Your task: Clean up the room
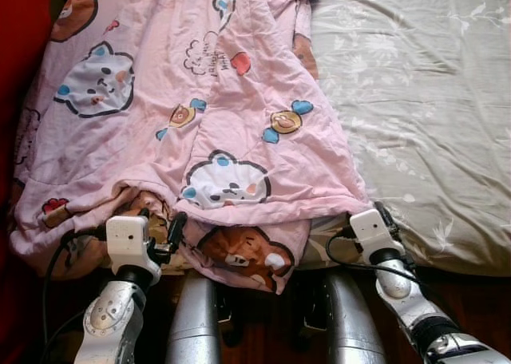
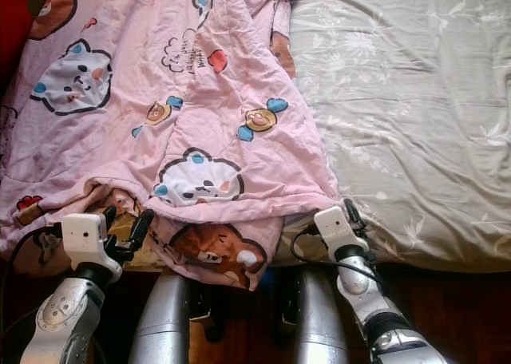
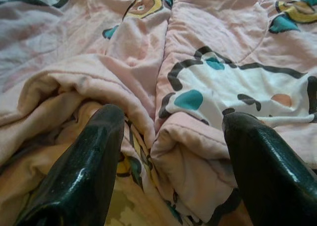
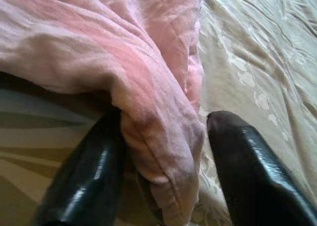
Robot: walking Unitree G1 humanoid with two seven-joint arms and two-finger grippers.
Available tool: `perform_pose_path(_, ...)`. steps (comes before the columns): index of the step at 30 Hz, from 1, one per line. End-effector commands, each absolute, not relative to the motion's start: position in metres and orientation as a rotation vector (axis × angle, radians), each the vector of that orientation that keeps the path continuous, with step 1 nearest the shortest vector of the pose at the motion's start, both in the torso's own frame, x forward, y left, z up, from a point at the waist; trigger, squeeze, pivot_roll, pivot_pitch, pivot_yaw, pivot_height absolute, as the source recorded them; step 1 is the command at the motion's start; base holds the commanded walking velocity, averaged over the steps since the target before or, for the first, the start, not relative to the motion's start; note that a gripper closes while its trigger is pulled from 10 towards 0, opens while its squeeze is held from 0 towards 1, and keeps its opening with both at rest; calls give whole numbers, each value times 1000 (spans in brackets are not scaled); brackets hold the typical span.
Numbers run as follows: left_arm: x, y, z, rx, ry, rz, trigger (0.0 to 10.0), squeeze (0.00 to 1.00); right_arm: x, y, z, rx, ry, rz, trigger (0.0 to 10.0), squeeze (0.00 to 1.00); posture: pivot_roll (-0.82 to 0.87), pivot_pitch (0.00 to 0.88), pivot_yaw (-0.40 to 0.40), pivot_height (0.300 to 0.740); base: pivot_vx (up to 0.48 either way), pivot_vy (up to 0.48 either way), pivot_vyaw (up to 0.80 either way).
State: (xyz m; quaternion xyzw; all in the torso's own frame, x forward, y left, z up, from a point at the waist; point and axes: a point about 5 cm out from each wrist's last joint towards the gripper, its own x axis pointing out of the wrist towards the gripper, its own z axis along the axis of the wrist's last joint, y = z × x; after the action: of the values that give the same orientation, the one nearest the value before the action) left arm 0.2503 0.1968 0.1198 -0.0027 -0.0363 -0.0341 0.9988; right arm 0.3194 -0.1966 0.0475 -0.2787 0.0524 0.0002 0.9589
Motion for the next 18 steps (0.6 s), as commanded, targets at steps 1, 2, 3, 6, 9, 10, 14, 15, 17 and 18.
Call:
perform_pose_path(1, 243, 200, 110, -10, -21, -63, 10000, 0, 310, -196, 34, -566, 157, 19, 0, 0, 210, 497, 51, 622, 0, 0, 0)
perform_pose_path(2, 243, 200, 109, -11, -19, -64, 10000, 0, 309, -197, 34, -566, 158, 17, 0, 0, 210, 497, 51, 622, 0, 0, 0)
perform_pose_path(3, 243, 200, 109, -11, -16, -64, 10000, 0, 309, -198, 34, -566, 160, 14, 0, 0, 210, 497, 51, 622, 0, 0, 0)
perform_pose_path(6, 242, 199, 109, -11, -15, -65, 10000, 0, 308, -199, 33, -566, 162, 14, 0, 0, 207, 498, 53, 622, 0, 0, 0)
perform_pose_path(9, 242, 199, 109, -11, -14, -66, 10000, 0, 307, -200, 33, -566, 165, 13, 0, 0, 206, 499, 53, 622, 0, 0, 0)
perform_pose_path(10, 242, 199, 109, -11, -14, -66, 10000, 0, 307, -200, 33, -566, 165, 13, 0, 0, 206, 499, 53, 622, 0, 0, 0)
perform_pose_path(14, 243, 199, 108, -10, -11, -66, 10000, 0, 306, -203, 32, -567, 169, 4, 0, 0, 205, 495, 53, 622, 0, 0, 0)
perform_pose_path(15, 243, 199, 108, -10, -10, -67, 10000, 0, 306, -203, 32, -569, 169, 4, 0, 0, 205, 495, 53, 622, 0, 0, 0)
perform_pose_path(17, 243, 199, 107, -10, -8, -67, 10000, 0, 305, -204, 31, -570, 170, 2, 0, 0, 204, 495, 53, 622, 0, 0, 0)
perform_pose_path(18, 243, 199, 107, -9, -7, -67, 10000, 0, 305, -204, 31, -570, 171, 1, 0, 0, 204, 495, 53, 622, 0, 0, 0)
